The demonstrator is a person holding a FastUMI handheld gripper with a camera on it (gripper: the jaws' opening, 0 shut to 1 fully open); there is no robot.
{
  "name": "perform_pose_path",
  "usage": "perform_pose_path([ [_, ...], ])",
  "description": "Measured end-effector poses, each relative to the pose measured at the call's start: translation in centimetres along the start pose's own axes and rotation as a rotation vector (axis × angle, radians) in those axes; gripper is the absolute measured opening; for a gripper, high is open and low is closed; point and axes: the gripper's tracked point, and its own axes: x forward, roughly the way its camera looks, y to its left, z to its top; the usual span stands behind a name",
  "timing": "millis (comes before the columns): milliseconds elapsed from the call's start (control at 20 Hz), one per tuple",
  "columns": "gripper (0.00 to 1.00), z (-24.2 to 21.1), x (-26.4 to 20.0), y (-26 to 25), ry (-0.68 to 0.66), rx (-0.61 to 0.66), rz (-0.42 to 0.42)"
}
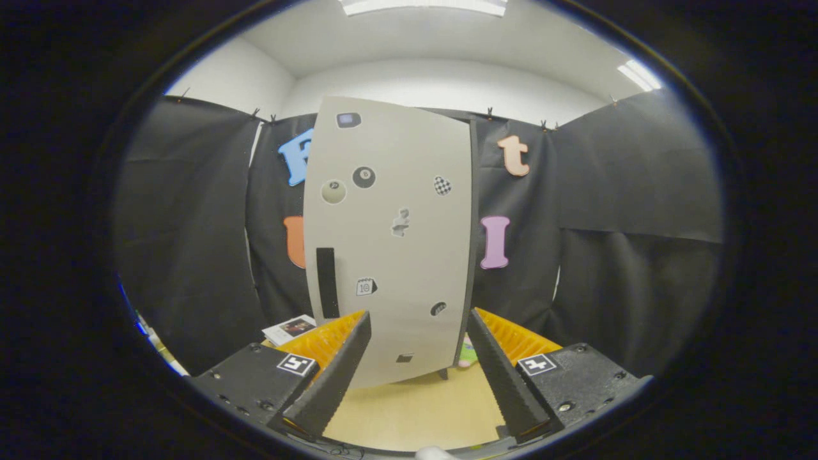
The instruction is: Open the shoe cabinet door, grab the shoes and put them into the shoe cabinet, then close the shoe cabinet door.
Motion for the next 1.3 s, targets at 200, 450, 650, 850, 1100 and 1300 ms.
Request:
perform_pose_path([
  [200,1.0,0.2,-2.5,-1.7,-0.014,0.004,-0.043],
  [450,1.0,-1.4,-5.0,-2.6,0.0,0.003,-0.056],
  [650,1.0,-2.0,-5.8,-3.0,0.012,0.012,-0.058],
  [850,1.0,-1.5,-6.2,-2.8,-0.002,0.008,-0.057],
  [1100,1.0,-1.2,-6.1,-2.4,-0.002,0.01,-0.051],
  [1300,1.0,-1.3,-6.1,-2.0,0.0,0.006,-0.046],
])
